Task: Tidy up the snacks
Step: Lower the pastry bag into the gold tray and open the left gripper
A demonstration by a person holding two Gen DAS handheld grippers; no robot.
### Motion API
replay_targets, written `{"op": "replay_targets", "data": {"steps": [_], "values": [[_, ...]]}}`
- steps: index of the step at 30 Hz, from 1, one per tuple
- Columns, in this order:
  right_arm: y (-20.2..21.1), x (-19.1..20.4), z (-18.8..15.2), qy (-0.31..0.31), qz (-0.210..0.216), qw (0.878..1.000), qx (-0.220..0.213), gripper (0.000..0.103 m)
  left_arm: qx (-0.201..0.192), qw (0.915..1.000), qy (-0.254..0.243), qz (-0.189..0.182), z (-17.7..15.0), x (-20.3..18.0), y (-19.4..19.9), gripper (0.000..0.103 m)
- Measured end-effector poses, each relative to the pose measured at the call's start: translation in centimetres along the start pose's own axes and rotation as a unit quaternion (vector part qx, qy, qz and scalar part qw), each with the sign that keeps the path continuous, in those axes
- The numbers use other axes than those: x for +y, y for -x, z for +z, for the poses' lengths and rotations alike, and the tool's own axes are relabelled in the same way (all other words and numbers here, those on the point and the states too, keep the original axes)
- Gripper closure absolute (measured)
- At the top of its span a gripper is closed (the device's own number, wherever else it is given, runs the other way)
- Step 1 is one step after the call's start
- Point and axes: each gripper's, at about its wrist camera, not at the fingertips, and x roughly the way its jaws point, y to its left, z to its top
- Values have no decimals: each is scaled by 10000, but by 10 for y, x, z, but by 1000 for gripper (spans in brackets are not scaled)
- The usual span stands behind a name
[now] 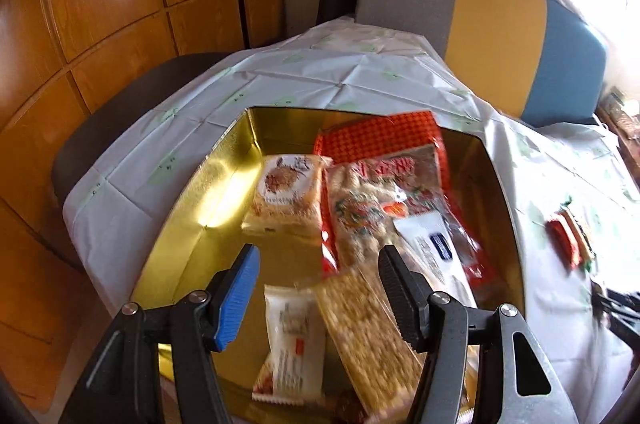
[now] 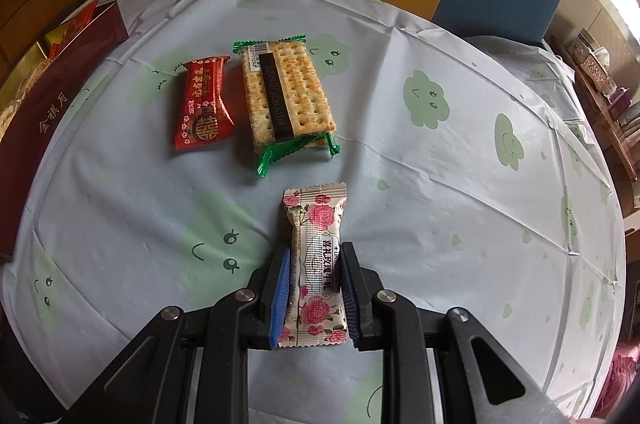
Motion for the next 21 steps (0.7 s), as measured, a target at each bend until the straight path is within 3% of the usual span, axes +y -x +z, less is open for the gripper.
{"op": "replay_targets", "data": {"steps": [21], "values": [[2, 0, -2, -62, -24, 9999, -94, 79, -313, 9971, -483, -500, -36, -23, 50, 40]]}}
